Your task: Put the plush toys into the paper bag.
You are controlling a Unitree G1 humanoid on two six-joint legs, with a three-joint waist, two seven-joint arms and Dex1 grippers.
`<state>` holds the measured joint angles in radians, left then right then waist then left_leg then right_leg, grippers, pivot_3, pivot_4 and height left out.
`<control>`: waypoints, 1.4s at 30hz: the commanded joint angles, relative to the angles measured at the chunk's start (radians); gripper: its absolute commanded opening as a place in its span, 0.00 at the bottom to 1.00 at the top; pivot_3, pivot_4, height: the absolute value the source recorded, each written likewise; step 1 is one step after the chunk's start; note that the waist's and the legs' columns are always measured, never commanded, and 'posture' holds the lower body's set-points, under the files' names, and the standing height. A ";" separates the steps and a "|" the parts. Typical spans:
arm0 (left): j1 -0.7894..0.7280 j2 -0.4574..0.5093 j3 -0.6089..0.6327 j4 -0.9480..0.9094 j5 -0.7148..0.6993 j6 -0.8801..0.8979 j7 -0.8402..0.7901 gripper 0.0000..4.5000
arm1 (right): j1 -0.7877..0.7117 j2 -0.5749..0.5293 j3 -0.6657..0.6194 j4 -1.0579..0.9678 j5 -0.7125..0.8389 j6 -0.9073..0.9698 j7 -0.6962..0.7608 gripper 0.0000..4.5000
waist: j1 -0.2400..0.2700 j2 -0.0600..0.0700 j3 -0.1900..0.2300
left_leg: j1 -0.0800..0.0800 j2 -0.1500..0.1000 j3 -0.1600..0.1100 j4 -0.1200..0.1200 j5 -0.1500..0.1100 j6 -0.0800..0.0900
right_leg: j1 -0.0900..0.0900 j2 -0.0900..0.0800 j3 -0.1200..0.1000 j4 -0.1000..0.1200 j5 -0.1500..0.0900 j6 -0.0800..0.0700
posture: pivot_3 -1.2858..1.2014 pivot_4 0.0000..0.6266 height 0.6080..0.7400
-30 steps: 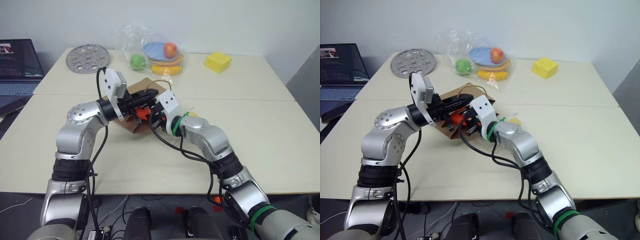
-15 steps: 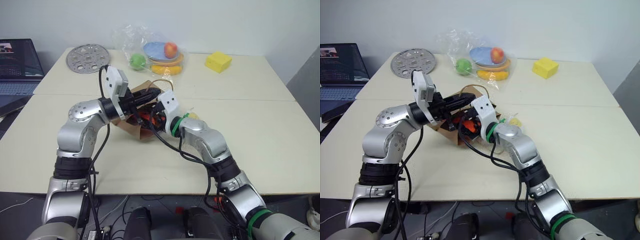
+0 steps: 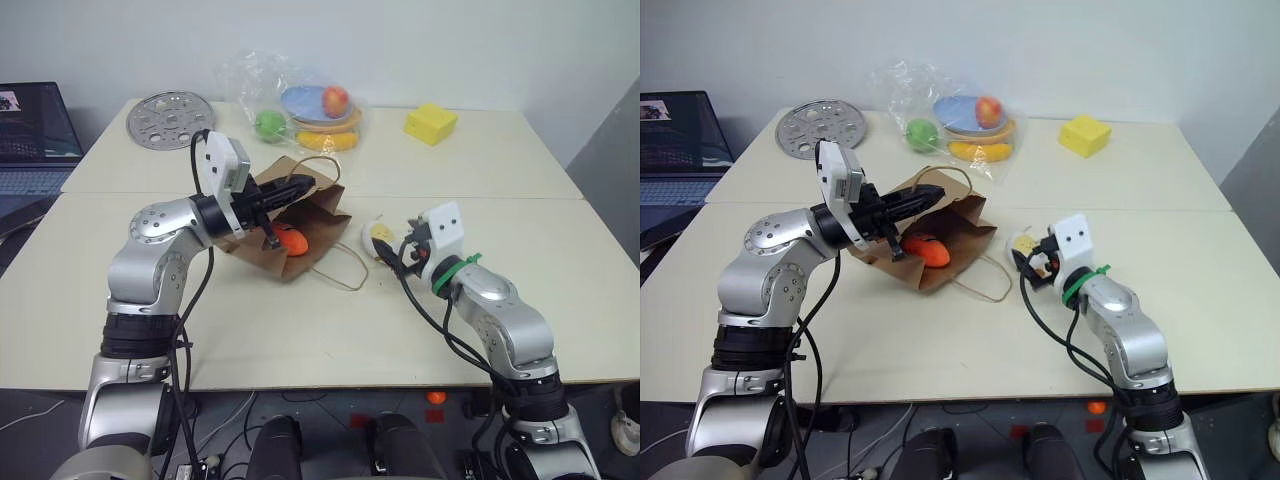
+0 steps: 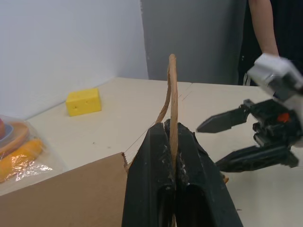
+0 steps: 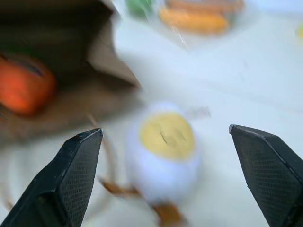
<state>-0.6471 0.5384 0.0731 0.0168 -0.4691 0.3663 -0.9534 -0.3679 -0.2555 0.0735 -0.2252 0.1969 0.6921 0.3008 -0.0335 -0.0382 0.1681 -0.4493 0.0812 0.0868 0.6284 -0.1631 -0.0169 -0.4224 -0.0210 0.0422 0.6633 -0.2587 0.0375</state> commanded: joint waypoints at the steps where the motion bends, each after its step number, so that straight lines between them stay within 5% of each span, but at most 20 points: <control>1: -0.016 0.014 0.013 -0.013 -0.005 -0.012 -0.009 0.00 | -0.032 0.034 0.009 0.021 0.008 -0.014 0.001 0.99 | -0.001 0.000 0.000 | 0.000 0.000 0.000 0.000 0.000 0.000 | 0.000 0.000 0.000 0.000 0.001 0.001 | 0.52 0.24 1.00; 6: -0.016 0.019 0.014 -0.024 -0.006 -0.007 -0.004 0.00 | -0.041 0.073 0.004 0.072 0.007 -0.006 -0.006 0.99 | 0.002 0.000 0.000 | -0.001 0.000 -0.001 0.000 0.000 0.000 | 0.000 0.001 0.000 -0.001 0.002 0.006 | 0.52 0.24 1.00; 8: -0.013 0.022 0.016 -0.027 -0.007 -0.006 -0.002 0.00 | -0.039 0.070 0.005 0.081 -0.004 -0.014 -0.007 0.91 | 0.004 0.000 0.000 | -0.002 0.000 -0.001 0.000 0.000 0.000 | 0.000 0.000 0.000 -0.001 0.002 0.006 | 0.52 0.24 1.00; 20: -0.018 0.028 0.016 -0.027 -0.008 -0.004 0.000 0.00 | -0.021 -0.008 0.009 0.057 0.001 -0.087 0.100 0.01 | 0.004 0.000 0.000 | -0.001 0.000 -0.001 0.000 0.000 0.000 | 0.000 0.000 0.000 -0.001 0.002 0.006 | 0.52 0.24 1.00; 31: -0.038 0.016 -0.001 -0.007 -0.001 -0.019 -0.014 0.00 | -0.153 -0.035 0.086 -0.038 0.112 0.014 0.271 0.01 | 0.003 0.000 0.000 | -0.001 0.000 -0.001 0.000 0.000 0.000 | 0.000 0.001 -0.001 0.000 0.002 0.006 | 0.52 0.24 1.00; 42: -0.045 0.004 -0.014 -0.019 -0.011 -0.011 -0.035 0.00 | -0.352 0.117 0.123 0.353 0.016 -0.213 0.228 0.01 | 0.003 0.000 0.000 | -0.001 0.000 -0.001 0.000 0.000 0.000 | 0.000 0.001 -0.001 0.000 0.002 0.006 | 0.52 0.24 1.00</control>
<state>-0.6660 0.5433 0.0546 0.0204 -0.4672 0.3644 -0.9798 -0.6863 -0.1552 0.2168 0.1062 0.2221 0.5447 0.5446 -0.0305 -0.0381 0.1682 -0.4507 0.0810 0.0860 0.6284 -0.1631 -0.0169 -0.4226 -0.0203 0.0416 0.6630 -0.2564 0.0432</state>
